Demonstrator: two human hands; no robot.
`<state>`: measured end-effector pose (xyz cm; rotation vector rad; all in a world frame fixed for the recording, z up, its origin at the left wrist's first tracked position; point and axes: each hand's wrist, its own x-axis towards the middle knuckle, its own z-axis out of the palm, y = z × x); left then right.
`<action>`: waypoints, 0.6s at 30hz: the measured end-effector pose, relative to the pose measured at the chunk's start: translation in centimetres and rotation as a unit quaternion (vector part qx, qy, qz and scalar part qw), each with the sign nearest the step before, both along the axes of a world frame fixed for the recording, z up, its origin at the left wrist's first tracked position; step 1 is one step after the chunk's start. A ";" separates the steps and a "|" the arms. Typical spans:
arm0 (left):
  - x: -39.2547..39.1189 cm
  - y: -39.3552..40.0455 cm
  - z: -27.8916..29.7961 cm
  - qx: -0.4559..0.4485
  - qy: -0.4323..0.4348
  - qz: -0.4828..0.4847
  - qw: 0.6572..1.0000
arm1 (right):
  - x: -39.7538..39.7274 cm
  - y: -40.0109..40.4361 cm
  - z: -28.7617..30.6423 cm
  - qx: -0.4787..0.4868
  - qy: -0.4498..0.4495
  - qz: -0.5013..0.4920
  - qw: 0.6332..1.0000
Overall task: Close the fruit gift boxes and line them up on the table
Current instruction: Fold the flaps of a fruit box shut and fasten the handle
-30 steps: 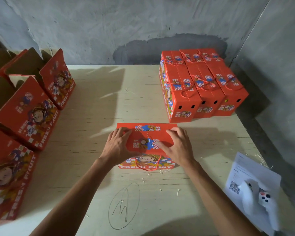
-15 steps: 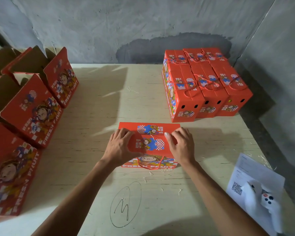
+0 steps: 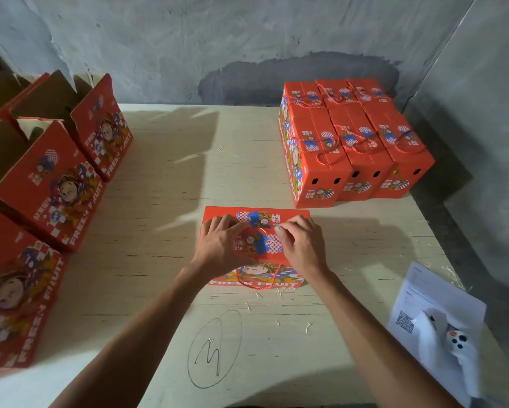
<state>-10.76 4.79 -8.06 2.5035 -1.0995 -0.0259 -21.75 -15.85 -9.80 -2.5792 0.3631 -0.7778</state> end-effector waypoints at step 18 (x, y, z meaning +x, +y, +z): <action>0.2 -2.5 -0.5 -0.060 0.043 0.068 0.995 | 0.4 -0.1 0.6 -0.013 0.089 0.005 0.996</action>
